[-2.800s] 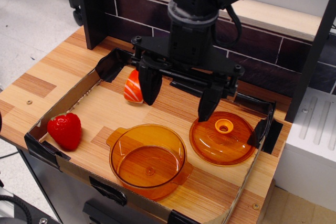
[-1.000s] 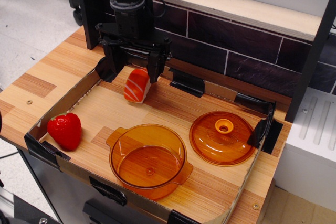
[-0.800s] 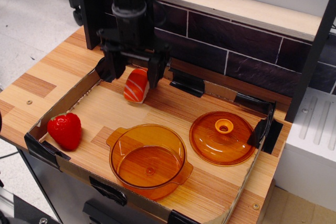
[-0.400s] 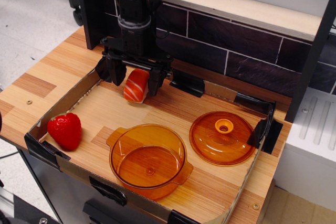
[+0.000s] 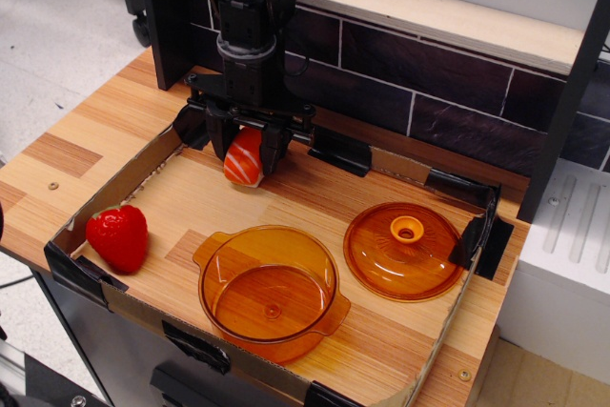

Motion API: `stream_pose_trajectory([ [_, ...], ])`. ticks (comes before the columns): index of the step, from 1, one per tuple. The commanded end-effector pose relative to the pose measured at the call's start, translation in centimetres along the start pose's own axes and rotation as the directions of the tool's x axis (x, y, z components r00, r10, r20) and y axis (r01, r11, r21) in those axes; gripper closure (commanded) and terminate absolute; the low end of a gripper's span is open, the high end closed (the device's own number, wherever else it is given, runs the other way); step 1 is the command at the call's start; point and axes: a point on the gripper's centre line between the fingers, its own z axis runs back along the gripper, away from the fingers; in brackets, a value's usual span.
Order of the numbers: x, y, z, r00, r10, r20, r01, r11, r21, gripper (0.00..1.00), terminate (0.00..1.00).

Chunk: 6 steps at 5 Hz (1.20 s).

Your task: Put sushi in pot

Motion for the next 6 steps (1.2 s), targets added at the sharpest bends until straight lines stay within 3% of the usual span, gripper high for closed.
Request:
stream_pose_trajectory([
  [1,-0.4,-1.1,5.5,0.997,-0.017,0.072,0.021,0.998,-0.056,1.0,0.0],
  [3,-5.3,-5.1,10.2,0.993,-0.116,-0.003,0.114,0.981,-0.159,1.0,0.0],
  [4,-8.2,-5.7,10.1,0.982,-0.191,-0.013,0.186,0.969,-0.163,1.0,0.0],
  [6,-11.0,-5.7,6.8,0.96,-0.28,-0.012,0.277,0.955,-0.11,1.0,0.0],
])
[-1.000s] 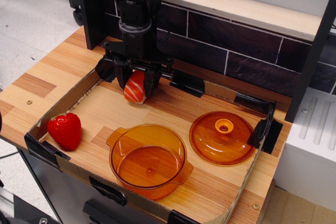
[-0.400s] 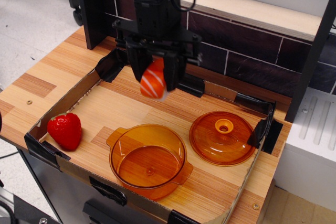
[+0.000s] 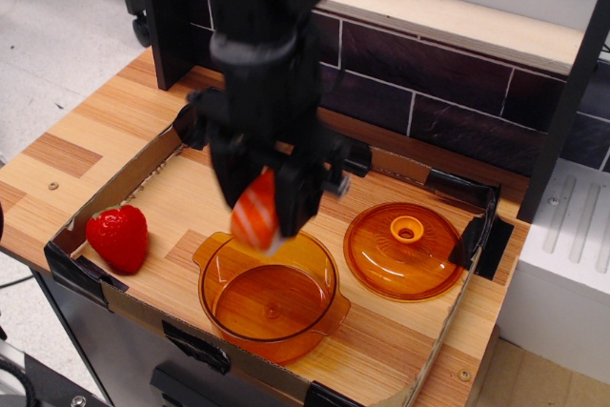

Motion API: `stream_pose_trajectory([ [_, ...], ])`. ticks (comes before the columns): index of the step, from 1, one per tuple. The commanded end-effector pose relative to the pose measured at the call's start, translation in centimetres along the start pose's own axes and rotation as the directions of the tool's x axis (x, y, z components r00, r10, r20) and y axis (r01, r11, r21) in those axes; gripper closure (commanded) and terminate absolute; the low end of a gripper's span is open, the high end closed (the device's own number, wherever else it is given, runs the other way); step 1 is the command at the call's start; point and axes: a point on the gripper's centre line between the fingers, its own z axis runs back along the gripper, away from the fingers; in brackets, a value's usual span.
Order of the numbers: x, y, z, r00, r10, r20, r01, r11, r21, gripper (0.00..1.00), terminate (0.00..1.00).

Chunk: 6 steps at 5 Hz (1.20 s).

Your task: Put sushi in pot

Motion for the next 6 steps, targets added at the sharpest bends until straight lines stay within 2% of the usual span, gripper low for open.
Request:
stream_pose_trajectory([
  [1,-0.5,0.7,-1.8,0.999,-0.031,-0.004,0.032,0.999,0.033,1.0,0.0],
  [2,-0.7,0.7,-2.7,0.999,-0.042,-0.004,0.042,0.998,0.041,0.0,0.0],
  [4,-0.9,0.7,-2.9,0.999,-0.039,-0.004,0.039,0.999,0.029,0.0,0.0],
  [5,-0.7,0.8,-1.0,0.999,-0.034,0.031,0.034,0.999,0.002,0.0,0.0],
  [6,0.1,1.3,2.1,0.994,0.021,0.106,-0.019,0.999,-0.026,0.0,0.0],
])
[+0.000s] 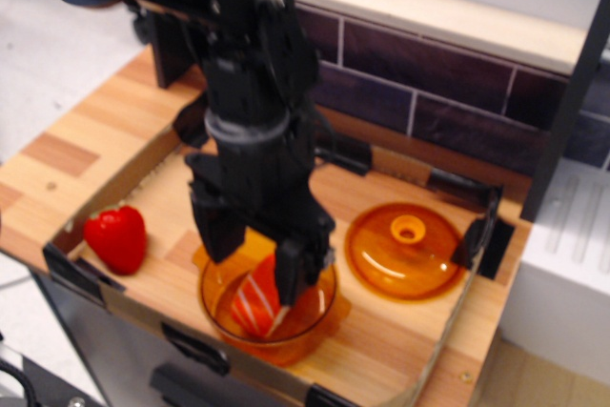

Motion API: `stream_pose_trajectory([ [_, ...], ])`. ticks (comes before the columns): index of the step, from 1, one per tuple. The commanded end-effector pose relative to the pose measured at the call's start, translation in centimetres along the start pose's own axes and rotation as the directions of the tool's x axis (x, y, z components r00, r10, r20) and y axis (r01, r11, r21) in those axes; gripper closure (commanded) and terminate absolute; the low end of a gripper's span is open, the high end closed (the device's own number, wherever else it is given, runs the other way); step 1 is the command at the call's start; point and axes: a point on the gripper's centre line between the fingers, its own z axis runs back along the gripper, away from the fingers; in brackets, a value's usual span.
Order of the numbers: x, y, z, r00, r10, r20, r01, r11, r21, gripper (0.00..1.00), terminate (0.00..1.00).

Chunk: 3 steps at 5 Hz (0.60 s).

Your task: Put sushi in pot

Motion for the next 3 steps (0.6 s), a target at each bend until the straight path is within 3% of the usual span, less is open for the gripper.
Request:
stream_pose_trajectory([
  [1,2.97,2.64,6.65,0.979,0.122,0.161,-0.115,0.992,-0.051,0.0,0.0],
  [2,2.97,2.64,6.65,0.979,0.122,0.161,-0.115,0.992,-0.051,0.0,0.0],
  [3,2.97,2.64,6.65,0.979,0.122,0.161,-0.115,0.992,-0.051,0.0,1.0],
])
